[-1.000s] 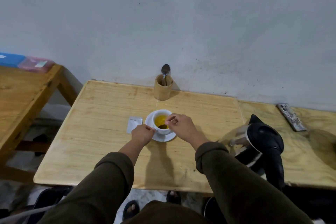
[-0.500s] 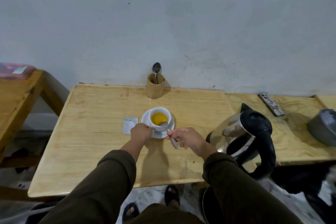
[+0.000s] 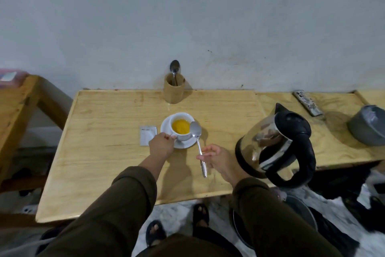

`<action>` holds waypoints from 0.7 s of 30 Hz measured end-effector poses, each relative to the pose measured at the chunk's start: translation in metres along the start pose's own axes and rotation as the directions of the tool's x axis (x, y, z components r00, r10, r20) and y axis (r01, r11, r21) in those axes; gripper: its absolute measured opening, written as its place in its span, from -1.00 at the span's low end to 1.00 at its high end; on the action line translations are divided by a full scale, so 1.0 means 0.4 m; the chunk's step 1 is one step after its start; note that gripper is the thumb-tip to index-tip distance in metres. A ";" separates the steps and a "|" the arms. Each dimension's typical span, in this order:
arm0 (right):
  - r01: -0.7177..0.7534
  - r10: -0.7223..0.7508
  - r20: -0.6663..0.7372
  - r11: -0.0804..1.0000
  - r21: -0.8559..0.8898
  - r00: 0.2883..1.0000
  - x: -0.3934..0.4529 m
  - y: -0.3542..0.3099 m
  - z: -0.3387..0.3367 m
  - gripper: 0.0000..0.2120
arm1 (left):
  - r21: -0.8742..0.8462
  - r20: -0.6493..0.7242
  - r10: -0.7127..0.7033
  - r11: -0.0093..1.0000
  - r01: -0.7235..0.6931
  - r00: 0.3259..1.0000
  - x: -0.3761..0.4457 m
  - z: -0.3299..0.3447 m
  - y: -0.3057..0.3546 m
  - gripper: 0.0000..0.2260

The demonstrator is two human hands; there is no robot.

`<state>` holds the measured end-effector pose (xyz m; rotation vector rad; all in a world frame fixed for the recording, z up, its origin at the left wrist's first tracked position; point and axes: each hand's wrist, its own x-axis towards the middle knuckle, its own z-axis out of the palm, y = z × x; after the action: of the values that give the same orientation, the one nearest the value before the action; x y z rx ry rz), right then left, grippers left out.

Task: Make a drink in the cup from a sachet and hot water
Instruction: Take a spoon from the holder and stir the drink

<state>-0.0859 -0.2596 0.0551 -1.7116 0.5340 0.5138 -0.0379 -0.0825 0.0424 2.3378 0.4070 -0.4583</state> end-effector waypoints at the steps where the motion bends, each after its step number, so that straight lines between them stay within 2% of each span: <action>1: -0.009 0.010 -0.015 1.000 0.027 1.000 0.005 0.004 -0.006 -0.81 | -0.012 -0.011 -0.003 1.000 0.003 1.000 -0.001 0.003 0.000 -0.61; 6: -0.062 0.070 -0.171 0.997 0.054 0.983 0.066 0.020 -0.049 -0.89 | -0.097 -0.064 -0.050 0.994 0.044 0.997 -0.005 0.018 -0.002 -0.63; 11: -0.105 0.103 -0.314 0.994 0.010 0.944 0.136 0.026 -0.073 -0.94 | -0.130 -0.102 -0.071 0.990 0.058 0.992 -0.015 0.026 -0.006 -0.67; 15: -0.173 0.148 -0.332 0.984 -0.047 0.932 0.178 0.036 -0.073 -0.94 | -0.140 -0.124 -0.100 0.987 0.082 0.987 -0.020 0.030 0.001 -0.66; 21: -0.196 0.122 -0.362 0.965 -0.176 0.924 0.203 0.029 -0.071 -0.88 | -0.160 -0.151 -0.122 0.982 0.097 0.981 -0.024 0.038 -0.003 -0.69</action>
<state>-0.0267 -0.2955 0.0029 -1.9862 0.9083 0.3925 -0.0499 -0.0940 0.0353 2.2184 0.6284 -0.2806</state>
